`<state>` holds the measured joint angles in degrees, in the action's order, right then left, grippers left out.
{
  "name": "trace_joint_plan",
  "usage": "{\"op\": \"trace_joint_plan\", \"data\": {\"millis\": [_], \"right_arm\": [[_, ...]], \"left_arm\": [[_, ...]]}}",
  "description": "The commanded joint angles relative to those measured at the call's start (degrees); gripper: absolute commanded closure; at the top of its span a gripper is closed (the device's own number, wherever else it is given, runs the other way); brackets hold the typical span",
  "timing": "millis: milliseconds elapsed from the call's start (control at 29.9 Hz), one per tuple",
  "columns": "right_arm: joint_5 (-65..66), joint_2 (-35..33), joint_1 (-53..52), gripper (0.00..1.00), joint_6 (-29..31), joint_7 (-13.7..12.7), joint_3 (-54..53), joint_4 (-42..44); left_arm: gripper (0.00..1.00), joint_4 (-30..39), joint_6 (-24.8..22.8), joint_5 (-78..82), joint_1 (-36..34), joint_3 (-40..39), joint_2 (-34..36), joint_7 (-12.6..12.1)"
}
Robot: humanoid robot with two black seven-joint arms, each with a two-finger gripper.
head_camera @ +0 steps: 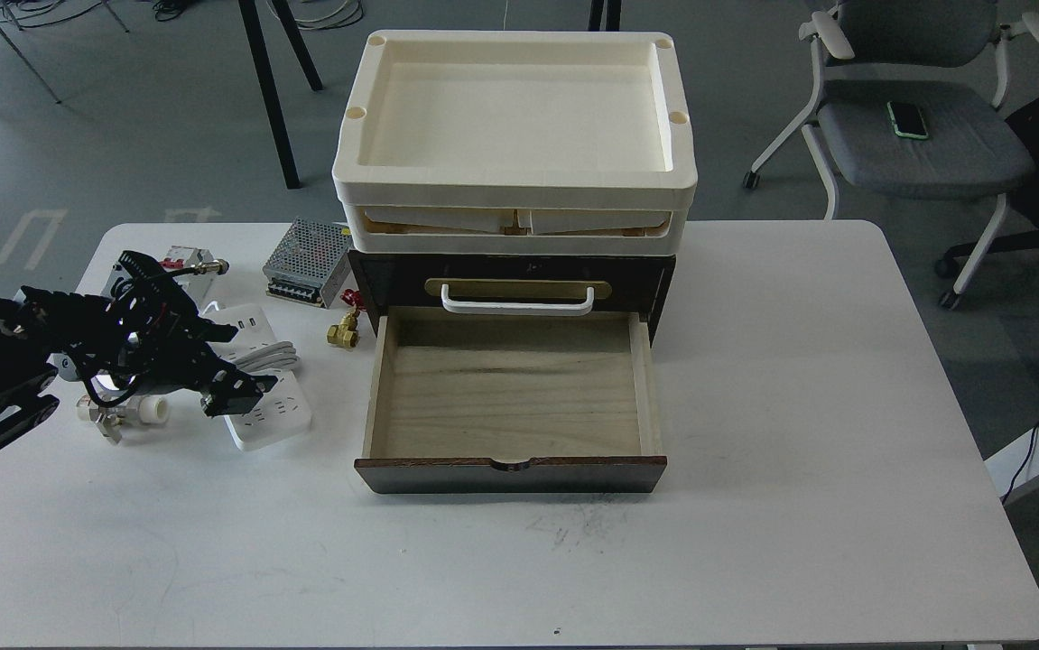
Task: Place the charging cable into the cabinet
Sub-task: 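Reach the left gripper down to the white power strip with cable, then close the left gripper on the power strip and lift it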
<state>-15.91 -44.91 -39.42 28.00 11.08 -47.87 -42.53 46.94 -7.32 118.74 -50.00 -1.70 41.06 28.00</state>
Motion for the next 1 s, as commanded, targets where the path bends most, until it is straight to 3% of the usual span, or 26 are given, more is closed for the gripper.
{"op": "trace_joint_plan", "data": {"millis": [0, 368, 435, 502, 569, 970], "right_arm": [[0.0, 0.0, 0.3, 0.0, 0.0, 0.1, 0.0, 0.1], [0.0, 0.0, 0.9, 0.0, 0.0, 1.3, 0.0, 0.1], [0.0, 0.0, 1.0, 0.0, 0.0, 1.4, 0.0, 0.2], [0.0, 0.0, 1.3, 0.0, 0.0, 1.4, 0.0, 0.1], [0.0, 0.0, 1.5, 0.0, 0.0, 1.4, 0.0, 0.2], [0.0, -1.0, 2.3, 0.0, 0.0, 2.6, -0.8, 0.1]], "left_arm": [[0.33, -0.1, 0.0, 0.1, 0.9, -0.1, 0.0, 0.0], [0.43, -1.6, 0.2, 0.1, 1.3, 0.0, -0.5, 0.0], [0.56, -1.6, 0.3, 0.1, 1.3, 0.0, -0.5, 0.0], [0.91, -1.7, 0.4, 0.2, 1.3, 0.0, -0.5, 0.0], [0.99, -1.7, 1.2, 0.4, 1.4, 0.0, -0.7, 0.0], [1.0, -1.7, 4.3, 0.0, 1.7, -0.1, -0.5, 0.0]]}}
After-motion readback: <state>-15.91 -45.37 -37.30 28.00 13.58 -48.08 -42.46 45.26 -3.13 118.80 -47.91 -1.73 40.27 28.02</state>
